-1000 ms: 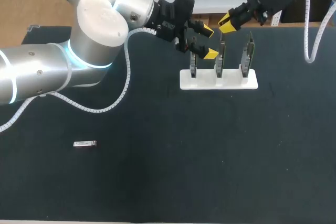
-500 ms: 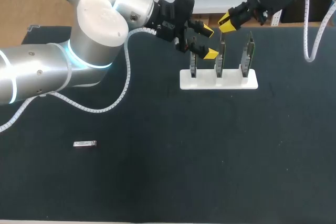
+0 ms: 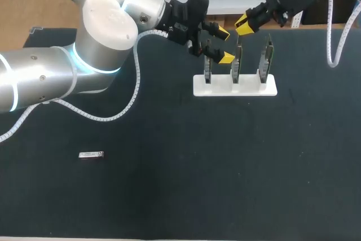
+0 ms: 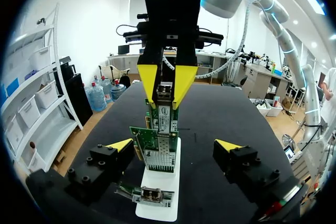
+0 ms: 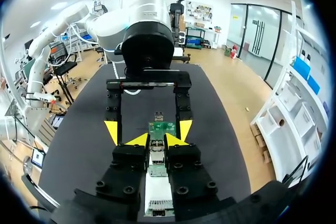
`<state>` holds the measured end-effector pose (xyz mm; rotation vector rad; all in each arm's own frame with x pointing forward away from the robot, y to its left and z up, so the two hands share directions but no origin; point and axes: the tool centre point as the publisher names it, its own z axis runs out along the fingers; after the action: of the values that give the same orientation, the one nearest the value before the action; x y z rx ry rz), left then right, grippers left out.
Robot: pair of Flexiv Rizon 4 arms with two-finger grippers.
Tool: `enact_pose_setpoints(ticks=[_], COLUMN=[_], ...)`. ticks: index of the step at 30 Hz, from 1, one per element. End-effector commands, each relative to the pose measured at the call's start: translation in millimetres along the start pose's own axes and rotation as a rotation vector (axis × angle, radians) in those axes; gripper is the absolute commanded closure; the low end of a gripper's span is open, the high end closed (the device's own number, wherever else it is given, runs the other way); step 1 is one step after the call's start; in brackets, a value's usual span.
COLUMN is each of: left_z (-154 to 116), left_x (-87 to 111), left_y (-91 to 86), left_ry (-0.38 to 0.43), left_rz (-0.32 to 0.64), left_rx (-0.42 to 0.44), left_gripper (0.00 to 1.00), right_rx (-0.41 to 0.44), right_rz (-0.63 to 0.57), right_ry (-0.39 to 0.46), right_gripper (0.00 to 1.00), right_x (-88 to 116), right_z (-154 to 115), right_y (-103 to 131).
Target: Pick up the optical module with the left hand, and insert it into the network port with the right hand.
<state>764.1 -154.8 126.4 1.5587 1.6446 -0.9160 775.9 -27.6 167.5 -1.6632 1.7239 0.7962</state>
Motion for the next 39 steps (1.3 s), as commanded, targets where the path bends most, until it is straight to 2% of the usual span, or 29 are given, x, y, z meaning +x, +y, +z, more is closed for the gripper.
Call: enact_pose_setpoints(ticks=[1, 12, 39], left_z=[0.5, 0.5, 0.5], left_x=[-0.7, -0.7, -0.7], left_y=[1.3, 1.3, 1.3], left_ry=[0.004, 0.004, 0.004], left_rz=[-0.002, -0.002, -0.002], left_rx=[0.002, 0.002, 0.002], left_gripper=[0.00, 0.00, 0.00], right_rx=[-0.002, 0.019, 0.011], right_rz=[0.001, -0.011, -0.010], right_ry=[0.000, -0.008, -0.010], right_gripper=[1.00, 1.00, 1.00], right_x=[1.9, -2.9, -1.9], right_z=[2.5, -3.3, -2.0], right_y=[0.4, -0.9, -1.1])
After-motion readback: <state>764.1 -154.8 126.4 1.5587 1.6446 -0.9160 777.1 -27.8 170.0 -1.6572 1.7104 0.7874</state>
